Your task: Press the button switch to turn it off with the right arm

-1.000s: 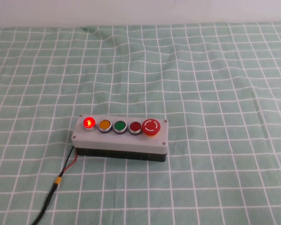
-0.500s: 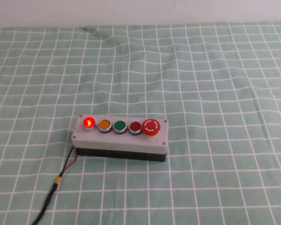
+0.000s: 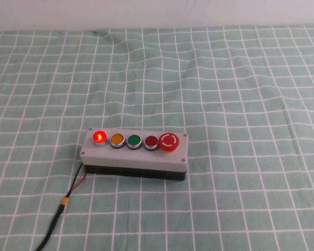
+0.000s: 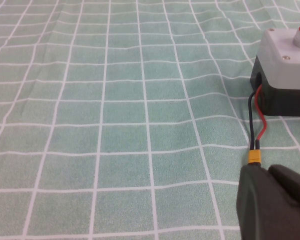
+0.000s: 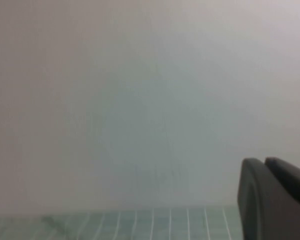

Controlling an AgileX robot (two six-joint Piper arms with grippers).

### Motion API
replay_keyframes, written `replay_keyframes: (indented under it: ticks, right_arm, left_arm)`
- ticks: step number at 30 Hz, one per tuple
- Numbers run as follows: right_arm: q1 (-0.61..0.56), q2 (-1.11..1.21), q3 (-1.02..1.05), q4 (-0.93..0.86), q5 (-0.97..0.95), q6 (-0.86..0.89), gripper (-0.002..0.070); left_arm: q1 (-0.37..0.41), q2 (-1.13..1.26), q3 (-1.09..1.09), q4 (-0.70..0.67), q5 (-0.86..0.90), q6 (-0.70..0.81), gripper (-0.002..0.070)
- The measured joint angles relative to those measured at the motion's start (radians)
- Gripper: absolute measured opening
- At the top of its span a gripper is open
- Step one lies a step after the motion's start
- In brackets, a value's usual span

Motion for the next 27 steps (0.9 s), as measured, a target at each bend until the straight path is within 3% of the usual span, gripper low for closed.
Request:
replay_keyframes:
  ticks: [4, 10, 19, 27]
  right_arm:
    - [0.0, 0.126, -0.031, 0.005, 0.124, 0.0, -0.0016]
    - [0.0, 0.289, -0.031, 0.164, 0.252, -0.009, -0.0016]
    - [0.002, 0.639, -0.125, 0.371, 0.467, -0.407, -0.0016]
    - [0.174, 0.969, -0.357, 0.41, 0.489, -0.489, -0.0016]
  left_arm:
    - [0.0, 0.0, 0.0, 0.0, 0.0, 0.0, -0.0003]
    - [0.0, 0.0, 0.0, 0.0, 0.0, 0.0, -0.0003]
    - [0.0, 0.0, 0.0, 0.0, 0.0, 0.0, -0.0003]
    - [0.0, 0.0, 0.0, 0.0, 0.0, 0.0, -0.0003]
